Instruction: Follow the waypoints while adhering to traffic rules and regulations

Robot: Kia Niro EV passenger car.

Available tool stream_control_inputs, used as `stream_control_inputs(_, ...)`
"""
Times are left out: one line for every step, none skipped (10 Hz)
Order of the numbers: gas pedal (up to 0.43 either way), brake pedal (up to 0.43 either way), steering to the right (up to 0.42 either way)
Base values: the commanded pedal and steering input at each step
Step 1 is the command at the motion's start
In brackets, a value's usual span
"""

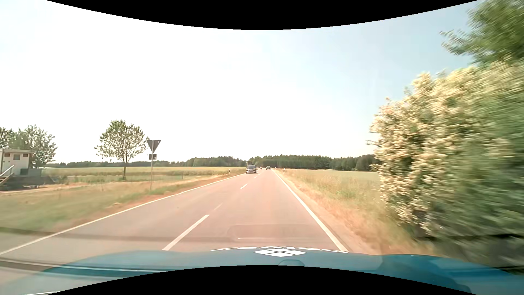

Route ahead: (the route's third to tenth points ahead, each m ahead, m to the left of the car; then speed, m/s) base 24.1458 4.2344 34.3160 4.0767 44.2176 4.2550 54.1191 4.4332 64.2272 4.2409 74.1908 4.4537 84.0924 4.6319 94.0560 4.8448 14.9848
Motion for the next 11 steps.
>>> stream_control_inputs(0.350, 0.000, -0.002)
stream_control_inputs(0.350, 0.000, -0.002)
stream_control_inputs(0.350, 0.000, -0.002)
stream_control_inputs(0.350, 0.000, -0.001)
stream_control_inputs(0.350, 0.000, -0.001)
stream_control_inputs(0.350, 0.000, -0.001)
stream_control_inputs(0.339, 0.000, -0.001)
stream_control_inputs(0.339, 0.000, -0.001)
stream_control_inputs(0.331, 0.000, -0.002)
stream_control_inputs(0.331, 0.000, -0.002)
stream_control_inputs(0.331, 0.000, -0.002)
